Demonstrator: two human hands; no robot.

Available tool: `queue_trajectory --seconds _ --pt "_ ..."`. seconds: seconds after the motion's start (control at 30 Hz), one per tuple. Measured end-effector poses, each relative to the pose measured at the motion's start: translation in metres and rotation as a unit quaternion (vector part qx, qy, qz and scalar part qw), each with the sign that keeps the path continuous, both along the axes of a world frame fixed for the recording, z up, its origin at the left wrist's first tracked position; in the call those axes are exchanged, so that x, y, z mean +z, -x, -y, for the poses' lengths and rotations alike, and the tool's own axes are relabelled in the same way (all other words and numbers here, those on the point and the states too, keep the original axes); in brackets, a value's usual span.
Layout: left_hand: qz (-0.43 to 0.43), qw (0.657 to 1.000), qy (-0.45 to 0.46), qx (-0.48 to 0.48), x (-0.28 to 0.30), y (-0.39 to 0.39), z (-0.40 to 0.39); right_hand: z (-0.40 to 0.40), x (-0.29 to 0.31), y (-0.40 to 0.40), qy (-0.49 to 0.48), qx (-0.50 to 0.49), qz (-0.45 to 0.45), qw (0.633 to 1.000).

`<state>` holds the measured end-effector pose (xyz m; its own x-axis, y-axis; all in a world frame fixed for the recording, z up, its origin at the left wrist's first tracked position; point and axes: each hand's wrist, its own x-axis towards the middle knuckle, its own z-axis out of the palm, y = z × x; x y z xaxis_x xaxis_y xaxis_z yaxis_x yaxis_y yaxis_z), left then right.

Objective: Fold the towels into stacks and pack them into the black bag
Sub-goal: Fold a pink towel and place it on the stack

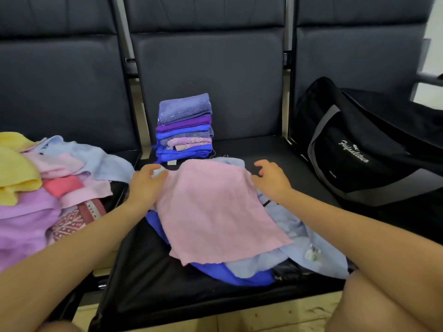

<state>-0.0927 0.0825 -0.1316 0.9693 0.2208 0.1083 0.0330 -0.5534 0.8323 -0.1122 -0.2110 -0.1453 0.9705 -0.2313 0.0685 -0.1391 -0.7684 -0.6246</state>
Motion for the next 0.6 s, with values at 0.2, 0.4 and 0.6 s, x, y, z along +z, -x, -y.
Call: queue_trajectory --seconds 0.2,0.4,0.6 --pt "0.077 0.97 -0.129 -0.192 0.02 0.062 0.026 -0.032 0.031 0.067 -0.062 0.291 -0.068 0.952" --pt "-0.048 0.873 -0.251 -0.416 0.028 0.12 0.024 -0.045 0.036 0.113 0.067 0.423 -0.145 0.892" --pt "-0.001 0.841 -0.374 -0.39 0.015 0.131 0.016 -0.048 0.025 0.114 0.136 0.43 -0.038 0.892"
